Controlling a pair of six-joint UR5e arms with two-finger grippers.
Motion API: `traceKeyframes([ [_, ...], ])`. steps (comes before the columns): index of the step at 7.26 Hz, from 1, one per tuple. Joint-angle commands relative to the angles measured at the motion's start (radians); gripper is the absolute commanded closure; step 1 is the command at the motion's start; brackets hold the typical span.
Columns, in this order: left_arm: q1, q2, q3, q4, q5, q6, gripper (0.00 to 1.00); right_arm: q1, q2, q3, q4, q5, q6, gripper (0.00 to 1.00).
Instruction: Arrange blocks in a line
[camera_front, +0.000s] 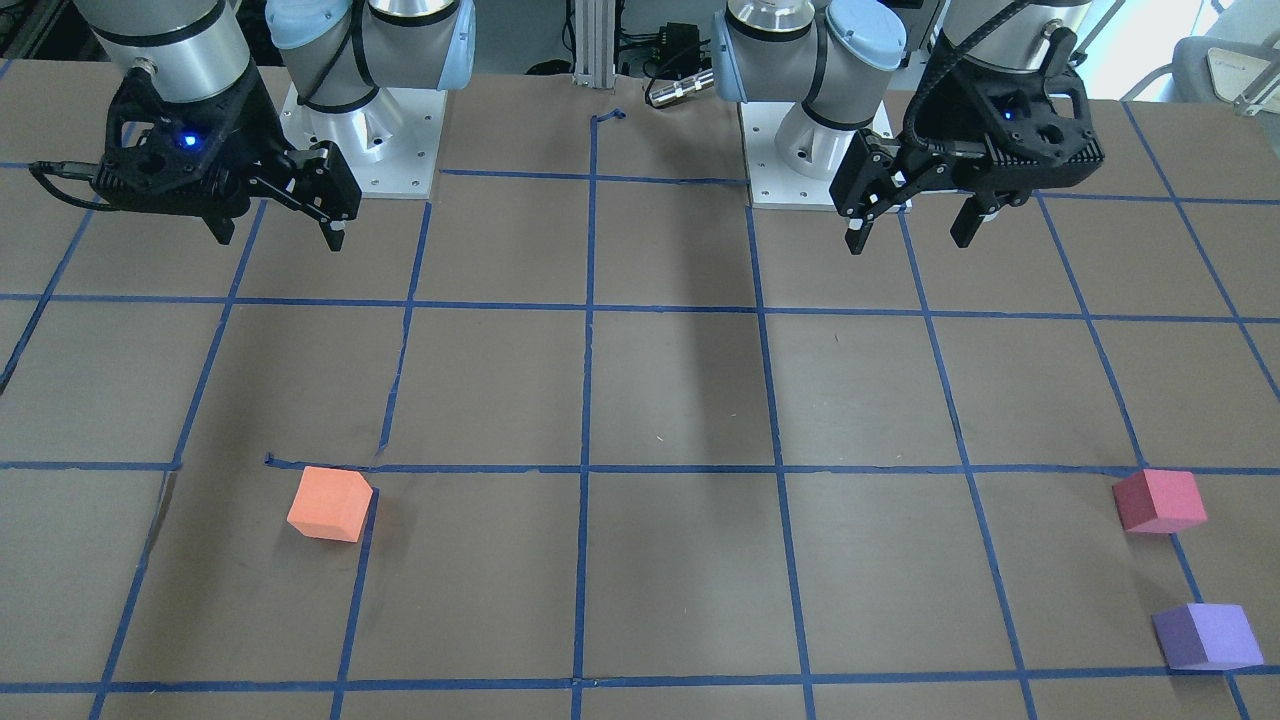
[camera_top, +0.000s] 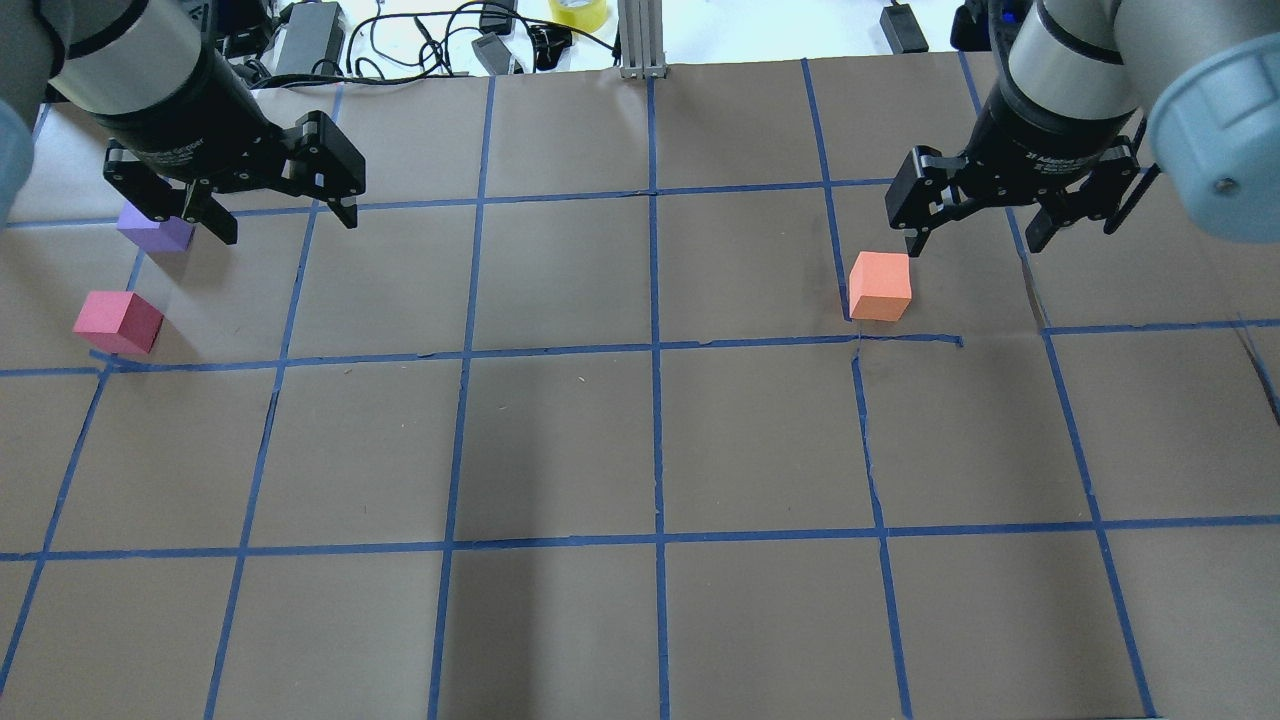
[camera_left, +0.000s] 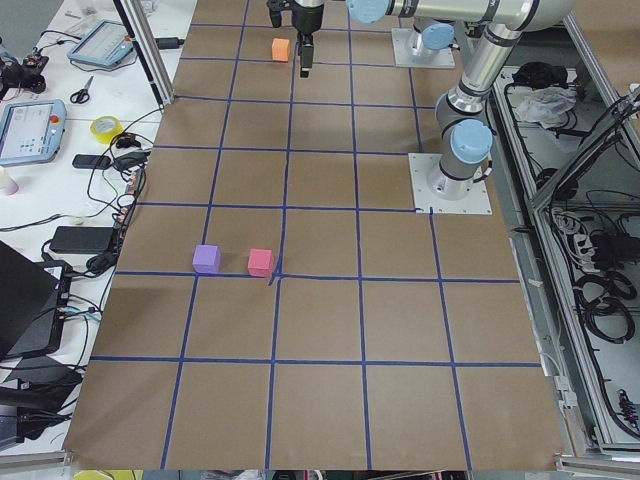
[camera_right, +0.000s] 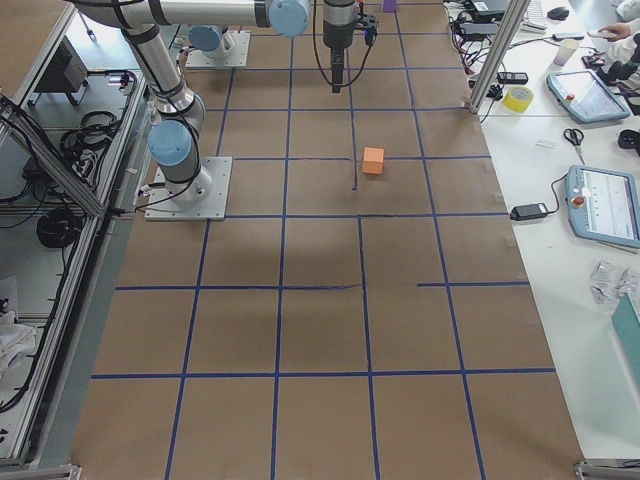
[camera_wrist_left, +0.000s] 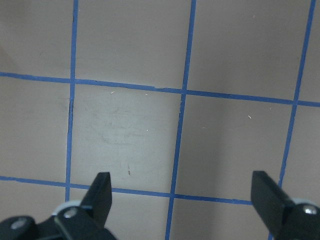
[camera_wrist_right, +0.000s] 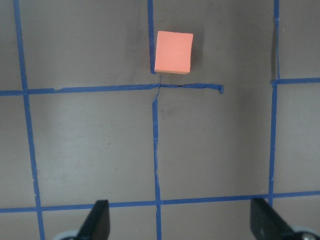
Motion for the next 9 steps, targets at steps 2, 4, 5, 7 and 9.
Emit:
traceKeyframes([
  [2, 0.0, -0.014, -0.001, 0.012, -0.004, 0.009, 0.0, -0.002, 0.001, 0.0, 0.01, -0.009, -0.002, 0.0],
  [4, 0.001, -0.014, -0.001, 0.014, -0.004, 0.011, 0.0, -0.002, 0.0, 0.0, 0.007, -0.007, -0.002, 0.0],
  [5, 0.001, -0.014, -0.001, 0.014, -0.004, 0.011, 0.0, 0.0, 0.001, 0.001, 0.009, -0.009, 0.0, 0.0],
  [7, 0.001, -0.014, -0.001, 0.015, -0.005, 0.011, 0.0, 0.001, 0.003, 0.003, -0.009, -0.007, 0.003, 0.0],
  [9, 0.001, -0.012, -0.002, 0.014, -0.004, 0.009, 0.0, 0.0, 0.007, 0.004, -0.008, -0.007, 0.002, 0.0],
])
